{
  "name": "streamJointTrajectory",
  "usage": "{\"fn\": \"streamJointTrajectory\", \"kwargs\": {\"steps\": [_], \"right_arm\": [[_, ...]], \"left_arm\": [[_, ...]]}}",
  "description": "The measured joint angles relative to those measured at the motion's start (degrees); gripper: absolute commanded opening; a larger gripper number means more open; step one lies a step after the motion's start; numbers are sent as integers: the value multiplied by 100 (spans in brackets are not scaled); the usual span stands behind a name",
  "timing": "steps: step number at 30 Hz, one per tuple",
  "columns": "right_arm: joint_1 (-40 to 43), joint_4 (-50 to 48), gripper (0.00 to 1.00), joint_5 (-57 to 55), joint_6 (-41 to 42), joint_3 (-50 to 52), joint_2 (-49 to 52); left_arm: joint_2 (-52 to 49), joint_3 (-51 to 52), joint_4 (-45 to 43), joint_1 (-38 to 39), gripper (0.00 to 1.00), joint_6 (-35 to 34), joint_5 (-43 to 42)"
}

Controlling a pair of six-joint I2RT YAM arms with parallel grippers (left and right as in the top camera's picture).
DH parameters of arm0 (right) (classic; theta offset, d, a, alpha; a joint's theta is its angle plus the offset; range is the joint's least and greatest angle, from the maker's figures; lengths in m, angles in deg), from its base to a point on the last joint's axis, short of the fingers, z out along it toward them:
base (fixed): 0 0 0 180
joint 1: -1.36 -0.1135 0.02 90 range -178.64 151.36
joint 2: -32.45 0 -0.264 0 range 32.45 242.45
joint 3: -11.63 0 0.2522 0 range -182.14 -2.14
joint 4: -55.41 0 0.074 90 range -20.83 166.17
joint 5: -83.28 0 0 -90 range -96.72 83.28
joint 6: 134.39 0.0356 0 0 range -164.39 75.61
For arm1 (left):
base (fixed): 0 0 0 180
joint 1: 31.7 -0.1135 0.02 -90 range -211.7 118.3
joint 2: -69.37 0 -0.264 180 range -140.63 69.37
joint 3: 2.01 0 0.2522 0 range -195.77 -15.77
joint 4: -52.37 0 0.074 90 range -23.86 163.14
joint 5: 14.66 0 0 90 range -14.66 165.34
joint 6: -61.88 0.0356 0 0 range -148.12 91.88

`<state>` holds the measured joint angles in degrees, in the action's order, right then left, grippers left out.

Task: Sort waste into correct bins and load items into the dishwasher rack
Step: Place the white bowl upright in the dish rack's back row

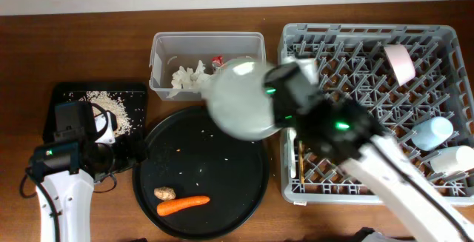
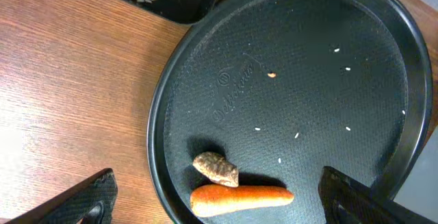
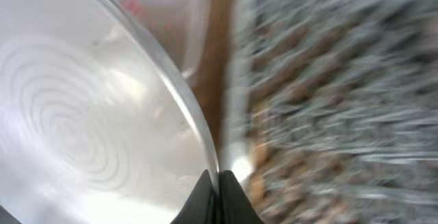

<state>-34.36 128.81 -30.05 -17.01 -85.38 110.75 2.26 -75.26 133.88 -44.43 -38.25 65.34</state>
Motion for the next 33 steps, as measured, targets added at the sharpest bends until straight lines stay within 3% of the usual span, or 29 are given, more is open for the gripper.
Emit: {"fn": "streamJointTrajectory", "kwargs": {"steps": [5, 9, 16, 22, 23, 25, 26, 30, 33], "right_arm": [[1814, -181, 4, -2597, -769, -2, -302], [2800, -590, 4, -3534, -881, -4, 413], [2820, -1012, 4, -3700, -938, -7, 2315], [2568, -1235, 5, -3550, -946, -7, 2603], [2455, -1263, 16, -3484, -953, -7, 2603], [2022, -1331, 53, -3305, -957, -7, 2603], [1766, -1333, 59, -3195, -957, -7, 2601], [962, -951, 65, -2986, -955, -7, 2603], [820, -514, 66, -2774, -782, -9, 2546]], "left_arm": [[0, 0, -7, 0, 93, 0, 0], [7, 0, -15, 0, 94, 0, 0], [7, 0, -11, 0, 93, 0, 0], [7, 0, -120, 0, 93, 0, -2], [7, 0, -127, 0, 93, 0, 0], [7, 0, -133, 0, 94, 0, 0], [7, 0, -133, 0, 93, 0, -2], [7, 0, -138, 0, 93, 0, 0], [7, 0, -129, 0, 93, 0, -2]]}}
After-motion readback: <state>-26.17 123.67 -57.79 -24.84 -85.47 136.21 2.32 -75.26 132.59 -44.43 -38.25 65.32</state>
